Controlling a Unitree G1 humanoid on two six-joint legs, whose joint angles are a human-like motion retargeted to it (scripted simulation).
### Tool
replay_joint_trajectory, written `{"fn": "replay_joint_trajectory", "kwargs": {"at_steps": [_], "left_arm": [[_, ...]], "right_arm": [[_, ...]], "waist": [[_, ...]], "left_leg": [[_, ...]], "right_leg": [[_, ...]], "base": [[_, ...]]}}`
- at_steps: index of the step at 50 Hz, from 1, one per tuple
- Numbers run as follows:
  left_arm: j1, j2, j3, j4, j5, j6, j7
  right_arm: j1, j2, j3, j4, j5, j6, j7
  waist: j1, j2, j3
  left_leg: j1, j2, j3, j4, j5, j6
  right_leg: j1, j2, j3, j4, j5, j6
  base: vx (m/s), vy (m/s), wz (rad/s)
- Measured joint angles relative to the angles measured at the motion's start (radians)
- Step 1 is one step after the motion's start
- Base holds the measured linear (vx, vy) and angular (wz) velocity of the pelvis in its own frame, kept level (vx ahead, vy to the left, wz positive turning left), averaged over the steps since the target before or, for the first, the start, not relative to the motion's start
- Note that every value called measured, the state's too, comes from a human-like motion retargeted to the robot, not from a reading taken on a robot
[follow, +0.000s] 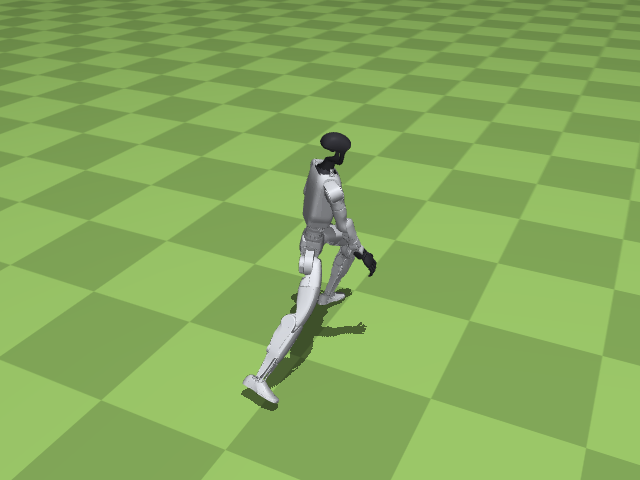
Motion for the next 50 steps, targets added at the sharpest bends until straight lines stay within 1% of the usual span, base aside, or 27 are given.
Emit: {"fn": "replay_joint_trajectory", "kwargs": {"at_steps": [5, 7, 10, 13, 20, 23, 27, 34, 40, 43, 45, 47, 50], "left_arm": [[0.002, 0.046, -0.013, -0.014, 0.009, -0.002, 0.024], [-0.011, 0.066, -0.013, -0.012, 0.011, -0.001, 0.033], [-0.017, 0.099, -0.011, -0.015, 0.011, -0.001, 0.043], [-0.032, 0.123, -0.002, -0.024, 0.007, 0.003, 0.048], [-0.038, 0.162, 0.023, -0.091, 0.009, 0.007, 0.042], [-0.044, 0.166, 0.023, -0.111, 0.025, 0.012, 0.035], [-0.060, 0.152, 0.018, -0.109, 0.059, 0.021, 0.021], [-0.056, 0.106, 0.032, -0.085, 0.107, 0.031, -0.028], [-0.043, 0.057, 0.049, -0.033, 0.120, 0.032, -0.050], [-0.035, 0.032, 0.047, 0.015, 0.116, 0.036, -0.047], [-0.026, 0.017, 0.042, 0.049, 0.111, 0.039, -0.046], [-0.020, 0.002, 0.040, 0.081, 0.108, 0.041, -0.047], [-0.008, -0.011, 0.030, 0.124, 0.098, 0.042, -0.052]], "right_arm": [[-0.056, 0.051, 0.017, -0.030, 0.008, -0.004, -0.031], [-0.086, 0.071, 0.028, -0.041, 0.009, -0.007, -0.042], [-0.112, 0.104, 0.044, -0.060, 0.010, -0.011, -0.056], [-0.135, 0.122, 0.068, -0.079, 0.003, -0.014, -0.047], [-0.156, 0.102, 0.140, -0.175, -0.074, -0.029, 0.014], [-0.154, 0.065, 0.151, -0.222, -0.098, -0.039, 0.042], [-0.140, 0.006, 0.132, -0.242, -0.088, -0.048, 0.071], [-0.096, -0.054, 0.049, -0.103, -0.027, -0.038, 0.091], [-0.056, -0.100, 0.009, 0.039, -0.058, -0.023, 0.098], [-0.028, -0.125, 0.008, 0.062, -0.093, -0.021, 0.103], [-0.009, -0.137, 0.009, 0.061, -0.106, -0.024, 0.108], [0.001, -0.145, 0.010, 0.050, -0.105, -0.028, 0.109], [0.014, -0.145, 0.005, 0.027, -0.095, -0.038, 0.114]], "waist": [[0.016, 0.020, 0.006], [0.024, 0.025, 0.020], [0.037, 0.024, 0.027], [0.049, 0.011, 0.031], [0.056, -0.037, 0.020], [0.041, -0.056, 0.014], [0.014, -0.063, 0.015], [-0.030, -0.051, 0.009], [-0.041, -0.009, 0.027], [-0.035, 0.023, 0.047], [-0.031, 0.035, 0.056], [-0.029, 0.041, 0.067], [-0.022, 0.026, 0.074]], "left_leg": [[-0.043, 0.046, -0.031, 0.122, -0.067, 0.000], [-0.046, 0.058, -0.038, 0.144, -0.077, 0.000], [-0.045, 0.073, -0.051, 0.152, -0.073, 0.000], [-0.039, 0.069, -0.043, 0.124, -0.048, 0.000], [-0.011, 0.042, -0.020, -0.042, 0.064, 0.000], [0.006, 0.017, -0.009, -0.155, 0.131, 0.000], [0.055, -0.027, 0.008, -0.343, 0.225, 0.000], [0.191, -0.102, 0.047, -0.733, 0.397, 0.000], [0.341, -0.120, 0.064, -1.038, 0.530, 0.000], [0.422, -0.102, 0.068, -1.140, 0.571, 0.000], [0.458, -0.091, 0.072, -1.176, 0.585, 0.000], [0.473, -0.083, 0.073, -1.175, 0.585, 0.000], [0.453, -0.078, 0.064, -1.107, 0.558, 0.000]], "right_leg": [[-0.025, -0.014, 0.044, -0.005, -0.004, 0.004], [-0.026, -0.013, 0.055, -0.009, -0.004, 0.005], [-0.024, -0.002, 0.064, -0.011, -0.005, 0.000], [-0.023, 0.006, 0.057, -0.016, 0.001, 0.002], [-0.018, 0.050, 0.010, -0.033, -0.007, 0.006], [-0.009, 0.082, -0.025, -0.040, -0.023, 0.007], [0.015, 0.142, -0.077, -0.049, -0.038, 0.002], [0.050, 0.262, -0.155, -0.078, -0.049, -0.019], [0.126, 0.373, -0.206, -0.113, -0.075, -0.039], [0.171, 0.424, -0.212, -0.117, -0.092, -0.050], [0.189, 0.444, -0.211, -0.113, -0.101, -0.054], [0.197, 0.448, -0.206, -0.108, -0.105, -0.057], [0.196, 0.428, -0.198, -0.101, -0.106, -0.051]], "base": [[0.07, 0.23, -0.33], [0.02, 0.10, -0.22], [0.01, 0.01, -0.06], [-0.02, -0.09, 0.02], [-0.07, -0.26, 0.14], [-0.12, -0.37, 0.31], [-0.15, -0.38, 0.39], [-0.14, -0.35, 0.31], [-0.06, -0.27, 0.17], [0.02, -0.18, 0.00], [0.04, -0.10, -0.07], [0.00, 0.00, 0.00], [0.01, 0.03, -0.03]]}}
